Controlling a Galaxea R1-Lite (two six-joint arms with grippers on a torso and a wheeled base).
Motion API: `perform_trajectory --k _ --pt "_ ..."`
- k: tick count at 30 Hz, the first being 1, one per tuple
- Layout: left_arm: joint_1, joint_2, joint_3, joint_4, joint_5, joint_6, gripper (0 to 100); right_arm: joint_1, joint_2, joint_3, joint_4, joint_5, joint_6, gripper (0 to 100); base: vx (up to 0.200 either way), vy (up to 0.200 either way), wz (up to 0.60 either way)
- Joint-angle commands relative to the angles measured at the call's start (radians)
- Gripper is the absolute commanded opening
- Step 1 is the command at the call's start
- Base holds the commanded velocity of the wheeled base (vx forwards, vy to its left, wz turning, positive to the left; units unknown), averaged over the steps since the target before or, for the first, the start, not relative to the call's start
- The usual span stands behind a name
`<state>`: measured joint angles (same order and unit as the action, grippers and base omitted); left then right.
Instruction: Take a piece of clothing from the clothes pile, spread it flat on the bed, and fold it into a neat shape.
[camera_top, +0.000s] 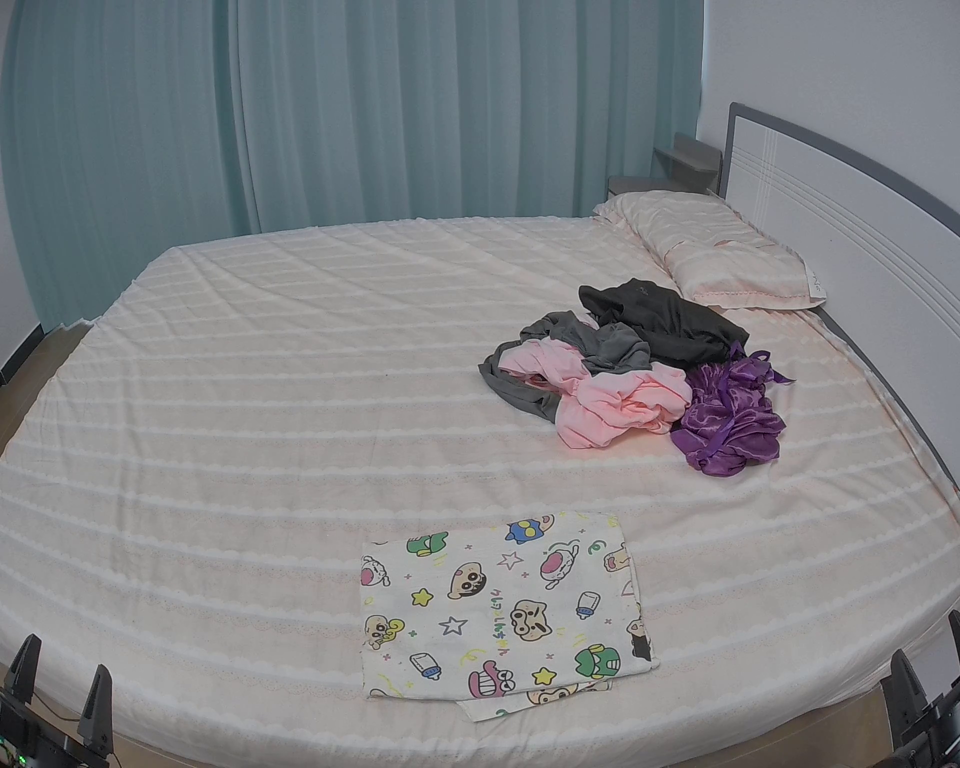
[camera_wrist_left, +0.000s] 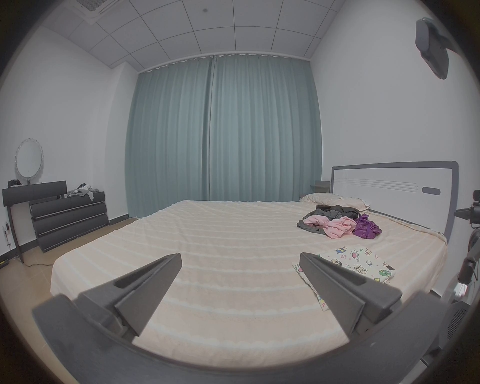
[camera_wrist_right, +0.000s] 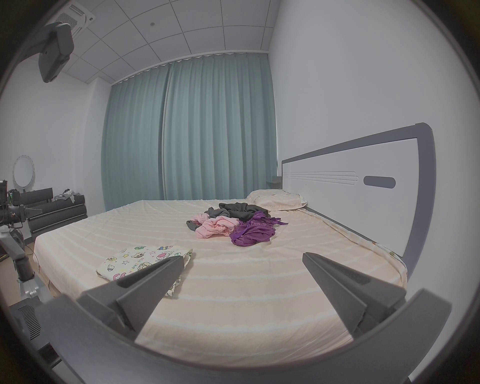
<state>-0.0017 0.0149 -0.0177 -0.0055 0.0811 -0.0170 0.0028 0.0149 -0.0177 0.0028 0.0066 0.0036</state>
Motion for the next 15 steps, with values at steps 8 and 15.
perform_trajectory --k 8,15 --pt "0.000 -0.015 0.018 -0.001 0.000 -0.001 100 0.000 -0.013 0.018 0.000 0.003 -0.002 100 0.000 0.000 0.00" --pt "0.000 -0.015 0.018 -0.001 0.002 -0.004 100 0.000 -0.013 0.018 0.000 0.004 -0.005 100 0.000 0.000 0.00"
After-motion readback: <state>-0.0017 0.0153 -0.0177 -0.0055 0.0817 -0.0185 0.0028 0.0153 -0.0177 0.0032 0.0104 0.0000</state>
